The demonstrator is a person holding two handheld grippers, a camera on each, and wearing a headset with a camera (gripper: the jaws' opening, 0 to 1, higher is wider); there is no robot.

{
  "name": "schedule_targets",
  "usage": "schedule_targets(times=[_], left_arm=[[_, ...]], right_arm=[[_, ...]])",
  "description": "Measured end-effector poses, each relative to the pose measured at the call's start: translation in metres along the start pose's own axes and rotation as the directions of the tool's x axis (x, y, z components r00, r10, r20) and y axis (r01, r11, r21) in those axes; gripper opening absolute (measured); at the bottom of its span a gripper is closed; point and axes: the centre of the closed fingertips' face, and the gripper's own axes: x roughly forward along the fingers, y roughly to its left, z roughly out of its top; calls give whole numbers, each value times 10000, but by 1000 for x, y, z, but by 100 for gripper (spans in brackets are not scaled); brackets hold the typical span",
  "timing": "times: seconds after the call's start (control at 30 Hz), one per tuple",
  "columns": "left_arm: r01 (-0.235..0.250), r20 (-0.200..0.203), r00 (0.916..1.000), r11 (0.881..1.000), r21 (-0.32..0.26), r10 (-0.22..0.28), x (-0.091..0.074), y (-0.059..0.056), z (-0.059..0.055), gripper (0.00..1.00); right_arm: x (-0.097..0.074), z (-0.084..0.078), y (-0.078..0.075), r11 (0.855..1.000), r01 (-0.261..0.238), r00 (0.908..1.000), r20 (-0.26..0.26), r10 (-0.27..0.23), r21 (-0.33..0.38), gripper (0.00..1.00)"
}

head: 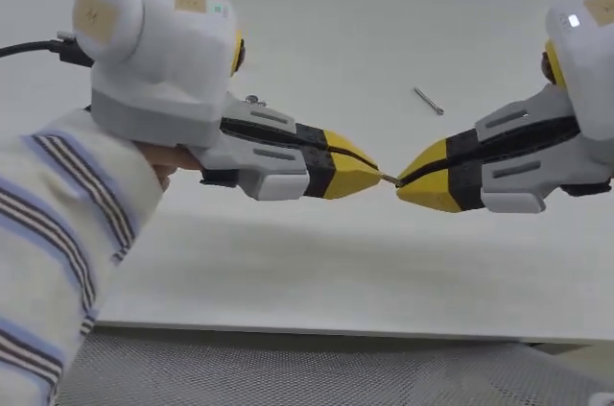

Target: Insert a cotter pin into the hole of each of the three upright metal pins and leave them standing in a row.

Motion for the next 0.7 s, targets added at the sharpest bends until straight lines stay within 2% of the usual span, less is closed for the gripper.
schedule_targets(times=[0.07,0.13,0.47,0.7], left_arm=[[19,55,10000,10000,23,-19,-1,1,0,0],[72,159,9999,9998,-197,-69,-1,1,0,0],[187,231,9995,9992,365,-195,-3,-1,-1,0],[251,326,9991,9986,470,-266,-3,-6,-1,0]], right_arm=[[0,0,-1,10000,-7,10000,-30,7,-6,4],[-1,1,-1,10000,-9,10000,-83,9,24,4],[-1,2,0,10000,-60,9991,-422,61,36,3],[-1,1,0,9998,-158,9988,-471,163,91,3]])
